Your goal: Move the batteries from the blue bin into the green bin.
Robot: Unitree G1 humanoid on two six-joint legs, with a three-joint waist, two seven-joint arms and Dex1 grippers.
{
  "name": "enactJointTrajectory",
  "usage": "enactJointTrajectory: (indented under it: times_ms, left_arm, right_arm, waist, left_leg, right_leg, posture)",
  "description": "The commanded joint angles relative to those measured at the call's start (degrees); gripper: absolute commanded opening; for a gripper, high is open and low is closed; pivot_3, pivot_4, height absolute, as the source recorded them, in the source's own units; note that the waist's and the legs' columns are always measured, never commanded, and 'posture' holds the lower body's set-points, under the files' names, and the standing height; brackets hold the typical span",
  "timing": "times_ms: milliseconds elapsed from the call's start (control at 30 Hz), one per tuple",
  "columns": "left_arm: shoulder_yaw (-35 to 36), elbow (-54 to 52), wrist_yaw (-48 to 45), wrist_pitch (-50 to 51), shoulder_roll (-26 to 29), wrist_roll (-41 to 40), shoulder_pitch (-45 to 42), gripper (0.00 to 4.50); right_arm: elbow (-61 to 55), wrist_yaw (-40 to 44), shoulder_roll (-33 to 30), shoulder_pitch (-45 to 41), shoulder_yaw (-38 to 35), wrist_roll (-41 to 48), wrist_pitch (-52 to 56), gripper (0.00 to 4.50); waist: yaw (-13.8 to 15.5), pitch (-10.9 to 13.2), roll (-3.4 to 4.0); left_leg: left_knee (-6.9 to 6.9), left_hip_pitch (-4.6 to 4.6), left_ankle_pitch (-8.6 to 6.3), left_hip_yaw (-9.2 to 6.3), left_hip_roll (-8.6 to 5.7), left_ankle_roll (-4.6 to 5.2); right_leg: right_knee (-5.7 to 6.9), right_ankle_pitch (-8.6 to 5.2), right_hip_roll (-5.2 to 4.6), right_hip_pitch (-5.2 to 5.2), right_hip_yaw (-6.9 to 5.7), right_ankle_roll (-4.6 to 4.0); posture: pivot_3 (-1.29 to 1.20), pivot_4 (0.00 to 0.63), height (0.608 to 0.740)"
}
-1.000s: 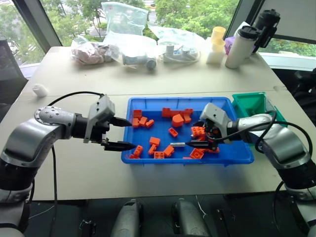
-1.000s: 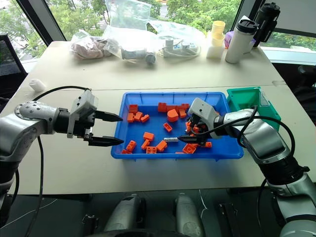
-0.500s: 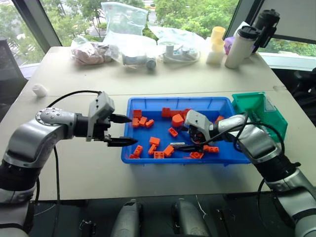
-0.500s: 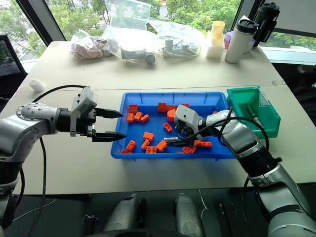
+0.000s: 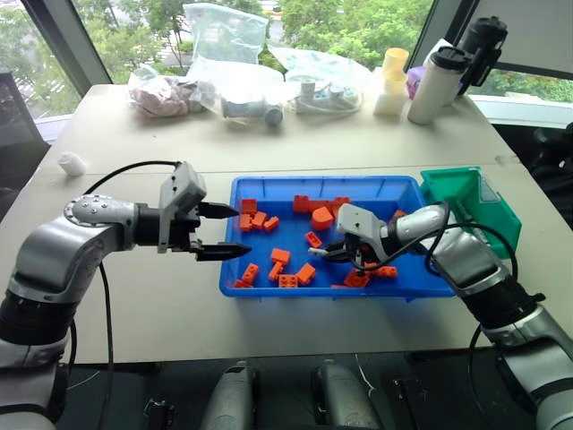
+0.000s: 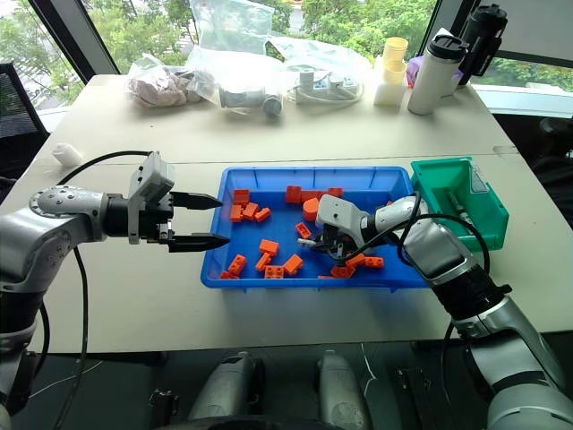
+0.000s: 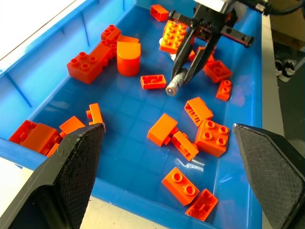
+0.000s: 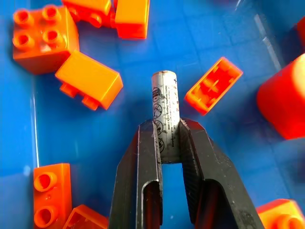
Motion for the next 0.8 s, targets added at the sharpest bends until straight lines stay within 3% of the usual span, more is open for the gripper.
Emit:
enactJointTrajectory:
  times_ms: [33, 133, 233, 500, 600, 800]
  left_arm:
    - [1.0, -0.3, -0.8, -0.6, 0.1, -0.7, -1.5, 4.5]
    - [1.4, 0.0, -1.2, 0.1, -1.3, -2.3, -3.1, 4.5]
    - [-0.4, -0.1, -2.0, -0.6, -1.5, -1.3, -4.7, 4.5]
    - [-2.4, 3.1, -2.1, -1.4, -7.1, -1.2, -9.6, 4.5]
    - [-3.3, 4.5, -2.5, -2.2, -8.4, -0.4, -10.4, 4.5]
    - [-3.7, 5.0, -3.2, -2.9, -8.2, 0.4, -10.0, 4.5]
  right_arm:
    - [-4.8, -4.0, 0.4, -2.7, -13.6, 7.9, 6.4, 0.03]
    - [-6.2, -11.6, 0.7, -1.4, -26.9, 12.4, 12.3, 0.03]
    - [-7.1, -20.1, -1.0, 2.3, -33.2, 8.7, 13.5, 0.03]
    - [-10.4, -35.8, -3.5, 12.8, -35.5, -1.3, 13.9, 0.03]
    - [-9.0, -40.6, -0.8, 15.4, -38.8, -2.5, 10.9, 0.03]
    - [-6.3, -42.2, -0.9, 17.5, -41.1, -1.7, 14.3, 0.03]
  waist:
    - [0.0, 0.0, 0.0]
    - [0.5, 0.0, -0.01]
    - [1.2, 0.0, -0.02]
    - [0.8, 0.0, 0.01]
    - [0.2, 0.0, 0.01]
    - [-0.1, 0.0, 0.01]
  left_leg:
    - [0.0, 0.0, 0.0, -0.01, 0.0, 0.0]
    - [0.0, -0.02, 0.0, -0.06, -0.01, 0.0]
    - [0.0, -0.04, 0.0, -0.02, -0.05, 0.0]
    - [0.0, -0.01, 0.0, 0.06, -0.06, 0.0]
    - [0.0, 0.0, 0.0, 0.05, -0.03, 0.0]
    - [-0.02, 0.02, 0.0, 0.05, -0.01, -0.01]
  right_leg:
    - [0.0, 0.0, 0.0, 0.0, 0.0, 0.0]
    - [-0.01, 0.0, -0.02, 0.02, -0.03, 0.0]
    - [-0.04, 0.0, -0.07, 0.03, -0.01, 0.0]
    - [0.02, 0.0, -0.03, 0.0, 0.04, 0.0]
    - [0.04, 0.0, 0.01, 0.0, 0.04, 0.0]
    - [0.04, 0.0, 0.03, 0.0, 0.04, 0.0]
  posture:
    - [0.0, 0.15, 0.74]
    - [0.0, 0.15, 0.74]
    - [0.0, 0.15, 0.74]
    - [0.0, 0.15, 0.74]
    - [0.0, 0.15, 0.74]
    - [0.0, 0.15, 0.74]
